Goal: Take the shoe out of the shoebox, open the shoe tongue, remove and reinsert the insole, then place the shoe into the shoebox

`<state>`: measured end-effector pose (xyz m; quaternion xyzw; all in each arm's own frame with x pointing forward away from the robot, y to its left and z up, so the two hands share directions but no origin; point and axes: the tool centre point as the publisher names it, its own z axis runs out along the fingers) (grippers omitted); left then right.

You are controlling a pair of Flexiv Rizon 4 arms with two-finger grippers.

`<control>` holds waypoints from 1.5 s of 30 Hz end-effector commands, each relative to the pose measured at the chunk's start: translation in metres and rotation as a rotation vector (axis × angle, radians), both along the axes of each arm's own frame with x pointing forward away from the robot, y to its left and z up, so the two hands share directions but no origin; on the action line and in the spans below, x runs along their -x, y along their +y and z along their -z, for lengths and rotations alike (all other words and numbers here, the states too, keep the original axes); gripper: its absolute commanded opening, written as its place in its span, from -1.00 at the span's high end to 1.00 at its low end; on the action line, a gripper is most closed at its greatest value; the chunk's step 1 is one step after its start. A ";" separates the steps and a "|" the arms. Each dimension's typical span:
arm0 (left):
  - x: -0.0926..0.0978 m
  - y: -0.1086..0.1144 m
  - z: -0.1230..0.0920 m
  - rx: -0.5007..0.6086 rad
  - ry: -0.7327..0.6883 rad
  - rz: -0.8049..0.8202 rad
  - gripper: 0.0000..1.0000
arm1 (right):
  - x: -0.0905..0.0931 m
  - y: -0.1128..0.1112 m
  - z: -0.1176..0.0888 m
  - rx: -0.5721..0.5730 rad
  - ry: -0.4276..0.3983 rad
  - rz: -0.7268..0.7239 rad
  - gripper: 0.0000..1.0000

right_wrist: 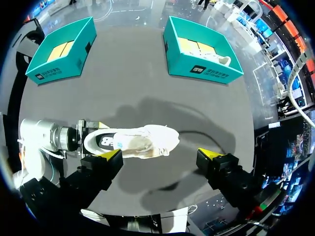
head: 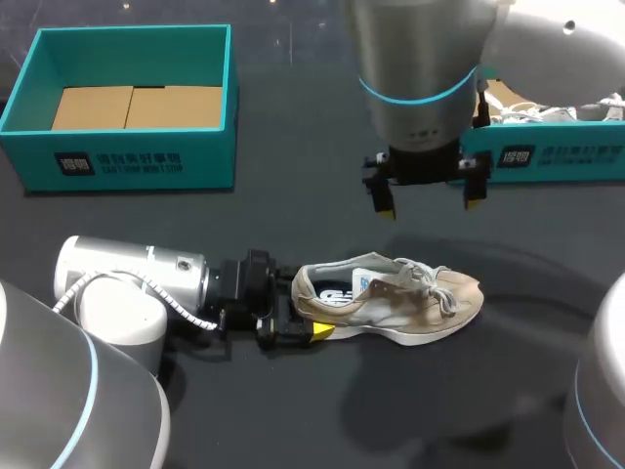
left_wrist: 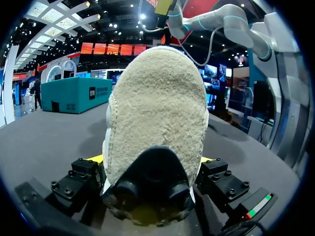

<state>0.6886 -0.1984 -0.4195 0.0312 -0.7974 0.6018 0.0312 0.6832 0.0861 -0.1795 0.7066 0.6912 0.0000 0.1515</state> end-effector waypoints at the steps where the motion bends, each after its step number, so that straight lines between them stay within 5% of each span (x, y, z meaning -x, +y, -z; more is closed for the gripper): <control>1: 0.003 0.002 0.001 -0.002 0.000 0.001 1.00 | 0.010 0.027 0.021 0.053 0.006 0.025 -1.00; 9: 0.003 0.002 0.001 -0.002 0.000 0.001 1.00 | 0.022 0.061 0.064 0.039 0.051 0.030 -1.00; 21: 0.003 0.002 0.001 -0.002 0.000 0.001 1.00 | 0.022 0.061 0.064 0.039 0.051 0.030 -1.00; 29: 0.003 0.002 0.001 -0.002 0.000 0.001 1.00 | 0.024 0.090 0.101 0.102 0.037 0.086 -1.00; 45: 0.003 0.002 0.001 -0.002 0.000 0.001 1.00 | 0.018 0.097 0.138 0.199 0.018 0.178 -1.00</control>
